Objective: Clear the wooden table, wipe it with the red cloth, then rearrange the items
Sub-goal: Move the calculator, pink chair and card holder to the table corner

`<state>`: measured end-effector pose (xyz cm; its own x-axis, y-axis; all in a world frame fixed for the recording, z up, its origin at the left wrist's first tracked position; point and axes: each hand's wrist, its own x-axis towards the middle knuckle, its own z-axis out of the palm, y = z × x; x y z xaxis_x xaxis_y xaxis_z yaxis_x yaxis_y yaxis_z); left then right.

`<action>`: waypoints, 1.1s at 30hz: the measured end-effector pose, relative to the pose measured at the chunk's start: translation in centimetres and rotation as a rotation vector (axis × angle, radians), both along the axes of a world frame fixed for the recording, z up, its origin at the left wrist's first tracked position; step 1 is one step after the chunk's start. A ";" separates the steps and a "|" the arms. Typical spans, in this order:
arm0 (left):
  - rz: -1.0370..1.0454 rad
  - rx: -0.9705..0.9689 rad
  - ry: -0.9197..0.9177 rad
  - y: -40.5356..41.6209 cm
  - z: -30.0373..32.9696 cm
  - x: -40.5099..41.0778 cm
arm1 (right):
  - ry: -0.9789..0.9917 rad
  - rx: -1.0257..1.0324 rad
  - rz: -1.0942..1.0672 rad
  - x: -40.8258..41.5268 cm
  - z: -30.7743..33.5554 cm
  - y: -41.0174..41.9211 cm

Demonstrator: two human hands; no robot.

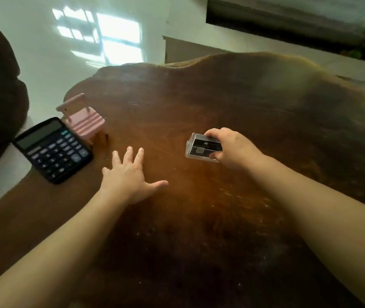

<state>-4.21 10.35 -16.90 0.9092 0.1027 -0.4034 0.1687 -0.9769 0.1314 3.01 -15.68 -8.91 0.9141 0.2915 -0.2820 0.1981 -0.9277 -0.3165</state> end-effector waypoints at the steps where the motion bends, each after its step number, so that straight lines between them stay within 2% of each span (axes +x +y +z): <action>1: 0.021 -0.007 0.003 1.1 -0.1 -0.3 | 0.000 -0.003 0.027 0.8 0.1 1.6; 7: 0.095 -0.030 0.024 5.6 -1.0 -1.8 | -0.010 -0.009 0.150 5.0 -0.6 9.9; 14: 0.091 -0.037 -0.068 7.0 -1.9 -2.5 | -0.028 -0.036 0.291 8.9 -2.9 16.6; 25: 0.081 -0.037 -0.093 6.8 -2.1 -3.0 | -0.040 -0.027 0.397 12.2 -4.8 21.9; 33: 0.075 -0.036 -0.094 7.0 -1.7 -3.1 | -0.020 -0.046 0.396 12.9 -6.0 22.6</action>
